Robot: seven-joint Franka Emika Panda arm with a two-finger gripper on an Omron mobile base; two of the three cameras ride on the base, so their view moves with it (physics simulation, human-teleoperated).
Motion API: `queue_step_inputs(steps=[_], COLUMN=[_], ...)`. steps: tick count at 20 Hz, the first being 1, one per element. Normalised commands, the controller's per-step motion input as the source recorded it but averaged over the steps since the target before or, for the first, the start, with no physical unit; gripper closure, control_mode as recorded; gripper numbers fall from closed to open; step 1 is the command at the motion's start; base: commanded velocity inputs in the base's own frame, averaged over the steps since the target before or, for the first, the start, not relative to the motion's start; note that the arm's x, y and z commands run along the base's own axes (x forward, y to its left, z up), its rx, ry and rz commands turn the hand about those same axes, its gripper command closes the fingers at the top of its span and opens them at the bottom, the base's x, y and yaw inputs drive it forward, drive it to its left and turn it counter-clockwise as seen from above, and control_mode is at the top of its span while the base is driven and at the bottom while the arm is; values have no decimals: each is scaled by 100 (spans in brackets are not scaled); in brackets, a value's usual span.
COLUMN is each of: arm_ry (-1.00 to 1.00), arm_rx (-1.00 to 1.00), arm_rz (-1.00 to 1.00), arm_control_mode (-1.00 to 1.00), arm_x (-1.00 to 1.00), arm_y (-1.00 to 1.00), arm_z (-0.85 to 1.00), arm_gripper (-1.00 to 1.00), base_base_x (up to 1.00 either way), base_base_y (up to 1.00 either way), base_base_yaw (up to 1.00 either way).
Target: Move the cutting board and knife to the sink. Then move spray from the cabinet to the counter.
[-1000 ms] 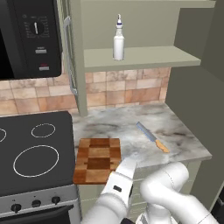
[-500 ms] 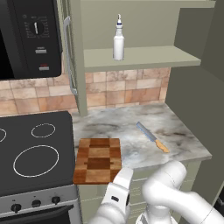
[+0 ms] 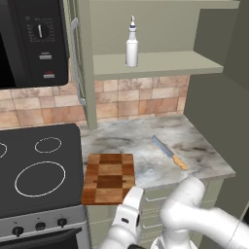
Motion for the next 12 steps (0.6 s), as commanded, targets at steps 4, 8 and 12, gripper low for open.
queue_step_inputs(steps=[4, 8, 12], arm_ry=[-4, 0, -1], arm_rx=[-6, -6, -5], arm_rz=[0, 0, 0], arm_control_mode=[-100, -100, -100], arm_x=[24, 11, 14], arm_y=[0, 0, 0], arm_z=[-42, -46, -34], arm_gripper=[-100, -100, -100], base_base_x=[0, 0, 0], base_base_y=[0, 0, 0], base_base_yaw=[0, 0, 0])
